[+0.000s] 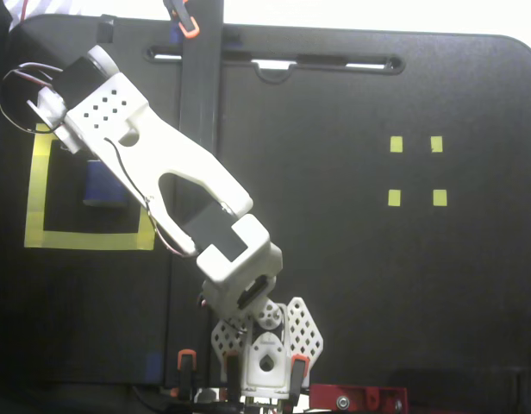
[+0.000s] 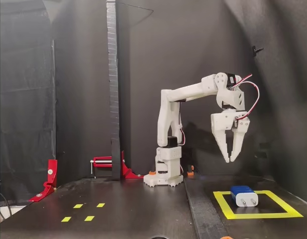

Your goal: Grasp the block and place it in the designated area.

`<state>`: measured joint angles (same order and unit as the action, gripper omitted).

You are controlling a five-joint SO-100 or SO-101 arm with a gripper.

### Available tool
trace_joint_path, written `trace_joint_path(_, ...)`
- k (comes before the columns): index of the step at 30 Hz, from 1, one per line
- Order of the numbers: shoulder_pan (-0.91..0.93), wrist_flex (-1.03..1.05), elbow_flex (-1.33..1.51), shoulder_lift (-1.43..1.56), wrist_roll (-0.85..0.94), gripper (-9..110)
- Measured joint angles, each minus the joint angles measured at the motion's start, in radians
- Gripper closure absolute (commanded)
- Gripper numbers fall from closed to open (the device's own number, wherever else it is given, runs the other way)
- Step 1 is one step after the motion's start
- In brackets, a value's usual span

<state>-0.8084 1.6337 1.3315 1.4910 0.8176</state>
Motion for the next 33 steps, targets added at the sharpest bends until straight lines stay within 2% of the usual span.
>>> trace_joint_path(4,0.0,-0.017,0.0,0.0,-0.081,101)
trace_joint_path(8,-0.002,-0.052,0.0,0.0,-0.262,101)
trace_joint_path(14,0.025,-0.095,0.0,0.0,-0.747,101)
trace_joint_path(18,0.051,-0.1,0.0,0.0,-0.953,101)
trace_joint_path(22,0.074,-0.103,0.0,0.0,-1.015,101)
trace_joint_path(33,0.124,-0.103,0.0,0.0,-1.026,102)
